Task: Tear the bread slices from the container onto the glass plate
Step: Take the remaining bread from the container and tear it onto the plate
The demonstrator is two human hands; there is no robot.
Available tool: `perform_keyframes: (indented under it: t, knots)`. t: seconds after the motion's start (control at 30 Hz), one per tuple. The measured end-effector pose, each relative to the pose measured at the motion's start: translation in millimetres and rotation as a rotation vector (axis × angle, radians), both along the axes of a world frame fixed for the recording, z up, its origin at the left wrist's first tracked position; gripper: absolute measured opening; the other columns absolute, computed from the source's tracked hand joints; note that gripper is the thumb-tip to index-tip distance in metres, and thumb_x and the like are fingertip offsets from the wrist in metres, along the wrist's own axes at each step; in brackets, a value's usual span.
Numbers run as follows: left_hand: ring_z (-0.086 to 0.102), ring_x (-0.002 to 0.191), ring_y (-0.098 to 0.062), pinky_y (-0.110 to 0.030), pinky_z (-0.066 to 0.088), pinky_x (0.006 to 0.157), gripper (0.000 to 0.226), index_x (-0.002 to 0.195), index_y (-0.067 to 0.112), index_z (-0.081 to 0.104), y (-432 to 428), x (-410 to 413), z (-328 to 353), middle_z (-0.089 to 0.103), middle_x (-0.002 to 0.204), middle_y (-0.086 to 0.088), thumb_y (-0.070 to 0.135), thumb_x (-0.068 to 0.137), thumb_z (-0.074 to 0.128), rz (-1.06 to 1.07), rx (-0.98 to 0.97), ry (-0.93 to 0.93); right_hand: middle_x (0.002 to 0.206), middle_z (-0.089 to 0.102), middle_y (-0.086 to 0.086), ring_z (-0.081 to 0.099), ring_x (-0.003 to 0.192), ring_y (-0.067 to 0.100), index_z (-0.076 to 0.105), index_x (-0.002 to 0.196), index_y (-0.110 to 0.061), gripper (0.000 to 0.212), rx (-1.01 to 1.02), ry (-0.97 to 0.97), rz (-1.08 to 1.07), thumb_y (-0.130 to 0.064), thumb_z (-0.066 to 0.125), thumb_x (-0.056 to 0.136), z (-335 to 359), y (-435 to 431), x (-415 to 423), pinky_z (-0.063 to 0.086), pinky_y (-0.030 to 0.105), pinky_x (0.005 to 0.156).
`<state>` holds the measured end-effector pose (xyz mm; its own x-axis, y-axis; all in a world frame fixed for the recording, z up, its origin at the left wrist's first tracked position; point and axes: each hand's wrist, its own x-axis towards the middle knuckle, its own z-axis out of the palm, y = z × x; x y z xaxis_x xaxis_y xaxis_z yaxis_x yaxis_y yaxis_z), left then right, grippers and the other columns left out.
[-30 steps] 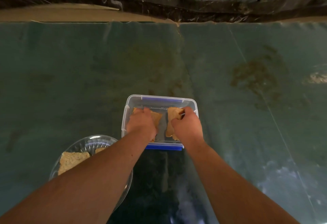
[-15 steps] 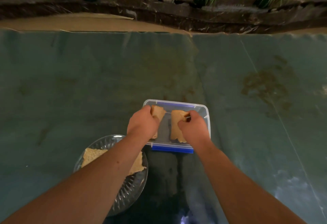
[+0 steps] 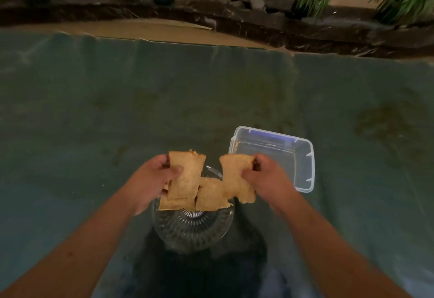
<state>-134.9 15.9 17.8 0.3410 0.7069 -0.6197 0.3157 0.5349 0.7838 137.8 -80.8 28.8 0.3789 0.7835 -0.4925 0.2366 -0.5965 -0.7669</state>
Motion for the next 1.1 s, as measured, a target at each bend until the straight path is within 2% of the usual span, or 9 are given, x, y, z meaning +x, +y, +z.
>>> perform_keyframes:
  t: [0.27, 0.43, 0.5, 0.6, 0.73, 0.83, 0.9, 1.03, 1.1]
  knots:
    - [0.078, 0.098, -0.026, -0.039, 0.066, 0.069, 0.022, 0.123, 0.018, 0.067, -40, -30, -59, 0.082, 0.108, -0.004, 0.016, 0.101, 0.066, -0.098, -0.227, 0.003, 0.093, 0.07, -0.013, 0.066, 0.083, 0.005, 0.064, 0.092, -0.037, 0.02, -0.227, 0.042, 0.183, -0.026, 0.075, 0.08, -62, -21, -57, 0.048, 0.022, 0.06]
    - [0.079, 0.098, -0.022, -0.046, 0.064, 0.079, 0.021, 0.121, 0.022, 0.069, -43, -38, -85, 0.082, 0.108, 0.0, 0.017, 0.1, 0.068, -0.127, -0.277, 0.063, 0.108, 0.062, -0.011, 0.058, 0.092, 0.006, 0.057, 0.107, -0.037, 0.028, -0.292, 0.057, 0.19, -0.025, 0.072, 0.087, -87, -24, -62, 0.047, 0.025, 0.07]
    - [0.079, 0.096, -0.022, -0.052, 0.064, 0.085, 0.019, 0.118, 0.022, 0.069, -42, -42, -93, 0.082, 0.108, -0.002, 0.018, 0.099, 0.07, -0.134, -0.241, 0.139, 0.112, 0.062, -0.006, 0.058, 0.096, 0.011, 0.059, 0.113, -0.03, 0.026, -0.31, 0.009, 0.204, -0.024, 0.07, 0.09, -93, -26, -60, 0.051, 0.033, 0.083]
    - [0.077, 0.095, -0.026, -0.053, 0.065, 0.082, 0.018, 0.115, 0.022, 0.067, -39, -46, -102, 0.078, 0.112, -0.006, 0.019, 0.097, 0.072, -0.109, -0.172, 0.26, 0.119, 0.064, 0.003, 0.06, 0.106, 0.02, 0.059, 0.125, -0.02, 0.033, -0.315, -0.138, 0.257, -0.027, 0.066, 0.094, -97, -30, -59, 0.052, 0.042, 0.096]
    - [0.068, 0.085, -0.017, -0.043, 0.06, 0.074, 0.026, 0.107, 0.027, 0.062, -34, -49, -105, 0.07, 0.097, 0.005, 0.042, 0.088, 0.072, -0.237, 0.122, 0.635, 0.117, 0.061, 0.001, 0.06, 0.101, 0.017, 0.049, 0.129, -0.023, 0.039, -0.29, -0.186, 0.238, -0.029, 0.067, 0.095, -99, -31, -57, 0.054, 0.04, 0.093]
    - [0.06, 0.078, -0.008, -0.034, 0.045, 0.063, 0.038, 0.099, 0.035, 0.054, -35, -50, -102, 0.063, 0.089, 0.015, 0.065, 0.081, 0.07, -0.28, 0.194, 0.754, 0.109, 0.06, -0.006, 0.058, 0.092, 0.01, 0.054, 0.123, -0.028, 0.028, -0.273, -0.168, 0.195, -0.033, 0.063, 0.097, -102, -33, -54, 0.056, 0.038, 0.09]
    - [0.059, 0.075, -0.009, -0.034, 0.044, 0.063, 0.037, 0.097, 0.032, 0.056, -36, -48, -102, 0.062, 0.085, 0.015, 0.065, 0.085, 0.067, -0.319, 0.242, 0.799, 0.105, 0.061, -0.008, 0.057, 0.088, 0.007, 0.057, 0.115, -0.032, 0.02, -0.255, -0.174, 0.198, -0.033, 0.064, 0.096, -104, -33, -52, 0.057, 0.036, 0.087]
    - [0.071, 0.085, -0.016, -0.044, 0.06, 0.08, 0.016, 0.099, 0.024, 0.067, -37, -42, -99, 0.074, 0.095, 0.003, 0.04, 0.096, 0.071, -0.257, 0.155, 0.522, 0.108, 0.061, -0.013, 0.061, 0.095, 0.011, 0.059, 0.108, -0.041, 0.017, -0.214, -0.064, 0.278, -0.036, 0.068, 0.095, -106, -30, -49, 0.06, 0.042, 0.088]
    - [0.075, 0.088, -0.018, -0.042, 0.062, 0.08, 0.015, 0.108, 0.021, 0.071, -38, -41, -94, 0.078, 0.1, 0.002, 0.031, 0.096, 0.073, -0.198, 0.104, 0.369, 0.108, 0.062, -0.014, 0.062, 0.096, 0.012, 0.059, 0.104, -0.047, 0.016, -0.2, -0.028, 0.321, -0.039, 0.069, 0.094, -105, -28, -49, 0.06, 0.043, 0.087]
